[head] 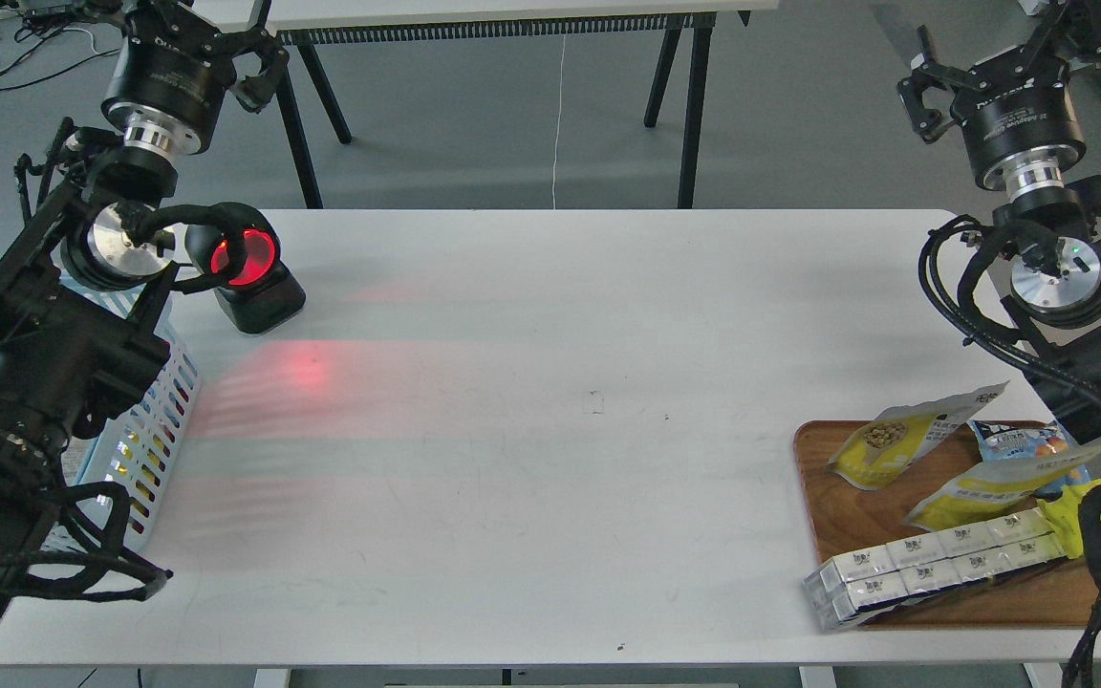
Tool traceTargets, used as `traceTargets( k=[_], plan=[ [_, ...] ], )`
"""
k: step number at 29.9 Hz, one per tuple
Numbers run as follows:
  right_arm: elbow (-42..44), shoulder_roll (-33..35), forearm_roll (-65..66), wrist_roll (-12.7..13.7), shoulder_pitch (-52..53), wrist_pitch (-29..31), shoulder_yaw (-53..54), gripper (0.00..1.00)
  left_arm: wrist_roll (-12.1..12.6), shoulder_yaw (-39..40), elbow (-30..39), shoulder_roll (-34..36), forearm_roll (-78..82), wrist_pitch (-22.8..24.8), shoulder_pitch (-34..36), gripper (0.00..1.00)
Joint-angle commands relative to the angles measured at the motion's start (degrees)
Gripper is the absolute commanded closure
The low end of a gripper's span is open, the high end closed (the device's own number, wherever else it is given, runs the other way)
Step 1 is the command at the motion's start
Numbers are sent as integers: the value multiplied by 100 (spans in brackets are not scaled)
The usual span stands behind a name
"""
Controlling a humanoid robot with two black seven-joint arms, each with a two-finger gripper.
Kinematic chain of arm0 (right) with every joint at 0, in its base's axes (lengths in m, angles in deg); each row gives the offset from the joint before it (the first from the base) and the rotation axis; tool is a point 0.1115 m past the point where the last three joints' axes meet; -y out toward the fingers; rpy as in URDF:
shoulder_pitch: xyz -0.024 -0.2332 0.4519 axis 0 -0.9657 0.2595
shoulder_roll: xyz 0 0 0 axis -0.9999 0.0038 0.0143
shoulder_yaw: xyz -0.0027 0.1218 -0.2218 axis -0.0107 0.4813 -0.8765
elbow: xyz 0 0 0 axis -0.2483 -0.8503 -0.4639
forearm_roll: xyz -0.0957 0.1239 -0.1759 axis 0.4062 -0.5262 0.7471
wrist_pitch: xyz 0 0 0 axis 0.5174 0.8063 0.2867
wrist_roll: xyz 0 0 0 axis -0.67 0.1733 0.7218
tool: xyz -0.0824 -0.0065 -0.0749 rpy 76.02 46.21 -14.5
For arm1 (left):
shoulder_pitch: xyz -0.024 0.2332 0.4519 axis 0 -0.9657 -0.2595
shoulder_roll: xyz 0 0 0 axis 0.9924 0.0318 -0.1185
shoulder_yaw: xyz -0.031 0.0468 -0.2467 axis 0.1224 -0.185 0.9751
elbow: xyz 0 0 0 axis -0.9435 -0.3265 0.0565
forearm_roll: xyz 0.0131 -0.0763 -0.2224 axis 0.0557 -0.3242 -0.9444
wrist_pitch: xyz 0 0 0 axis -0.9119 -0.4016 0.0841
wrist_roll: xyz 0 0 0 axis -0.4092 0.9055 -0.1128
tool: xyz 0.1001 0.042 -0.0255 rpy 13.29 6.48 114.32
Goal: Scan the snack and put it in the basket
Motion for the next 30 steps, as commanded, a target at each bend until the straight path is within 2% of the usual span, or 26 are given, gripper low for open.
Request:
traceTargets(
  k=[1, 9, 12, 19, 23, 30],
  plan=[
    [-5, 10, 1, 9, 23, 14, -3, 1, -9, -1, -12, 17, 1, -9, 27, 1],
    [-224, 263, 63, 27, 76, 98, -135, 1, 8, 8, 6, 61, -8, 26, -8, 1],
    [-399, 773, 98, 9, 338, 98, -625, 1, 17, -1, 58, 122, -8, 70, -17, 1],
    [-909, 1468, 501, -96, 1033, 98, -1953, 1, 8, -1, 330, 263, 1, 97, -70, 1],
    [-1418, 1819, 1641, -122, 1262, 98, -2279, 1, 8, -1, 787, 395, 1, 88, -307, 1],
    [-2587, 2672, 4199, -359, 1665, 98, -2849, 1, 8, 43, 832, 579, 1, 97, -316, 1]
  ],
)
